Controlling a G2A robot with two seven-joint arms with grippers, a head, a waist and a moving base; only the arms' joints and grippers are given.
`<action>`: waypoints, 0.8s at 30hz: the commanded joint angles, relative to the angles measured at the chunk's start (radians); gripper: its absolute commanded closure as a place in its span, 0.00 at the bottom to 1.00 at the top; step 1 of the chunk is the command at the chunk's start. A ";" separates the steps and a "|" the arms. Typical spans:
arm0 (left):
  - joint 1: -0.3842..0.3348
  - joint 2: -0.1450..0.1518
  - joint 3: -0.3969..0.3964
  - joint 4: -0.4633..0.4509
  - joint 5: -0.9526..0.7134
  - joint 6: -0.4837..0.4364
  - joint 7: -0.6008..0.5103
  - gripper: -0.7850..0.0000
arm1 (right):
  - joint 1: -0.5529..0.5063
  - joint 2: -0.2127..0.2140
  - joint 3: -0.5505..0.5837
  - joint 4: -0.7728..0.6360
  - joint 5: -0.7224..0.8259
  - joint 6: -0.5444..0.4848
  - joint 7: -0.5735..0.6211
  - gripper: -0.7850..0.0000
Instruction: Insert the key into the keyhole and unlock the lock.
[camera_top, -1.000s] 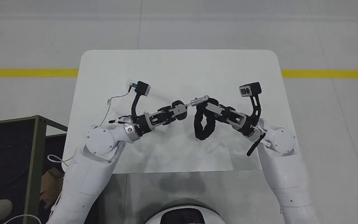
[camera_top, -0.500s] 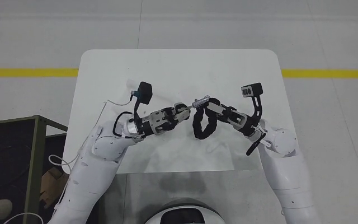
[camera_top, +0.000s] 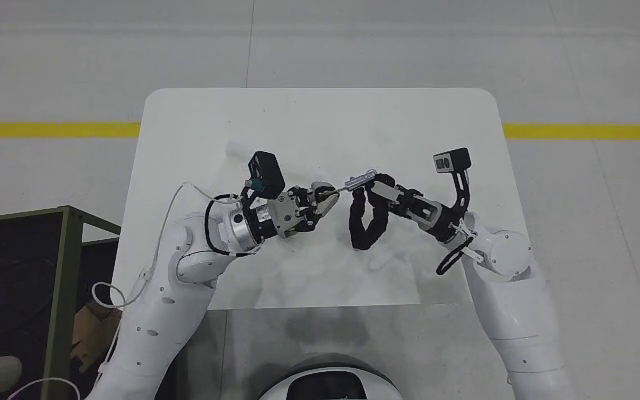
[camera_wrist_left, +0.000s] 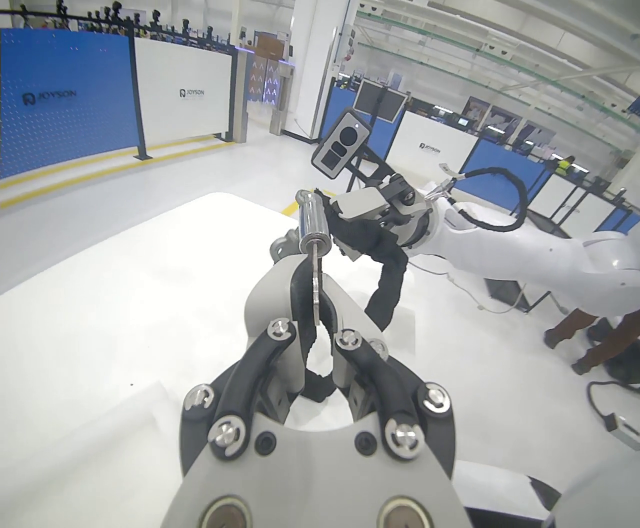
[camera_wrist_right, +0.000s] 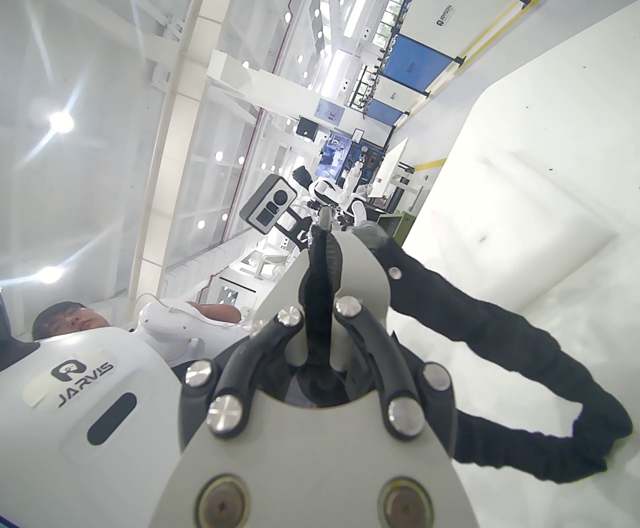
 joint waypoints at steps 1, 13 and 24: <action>-0.005 -0.001 0.000 0.000 0.094 -0.008 0.064 1.00 | 0.000 0.002 0.000 0.001 -0.010 0.004 -0.013 1.00; 0.020 -0.016 -0.006 0.071 0.060 0.126 0.235 0.00 | 0.005 0.008 -0.008 0.023 -0.170 0.051 -0.175 1.00; 0.152 -0.016 -0.124 0.017 -0.767 0.322 0.026 0.00 | 0.020 0.009 -0.068 0.092 -0.301 0.245 -0.256 1.00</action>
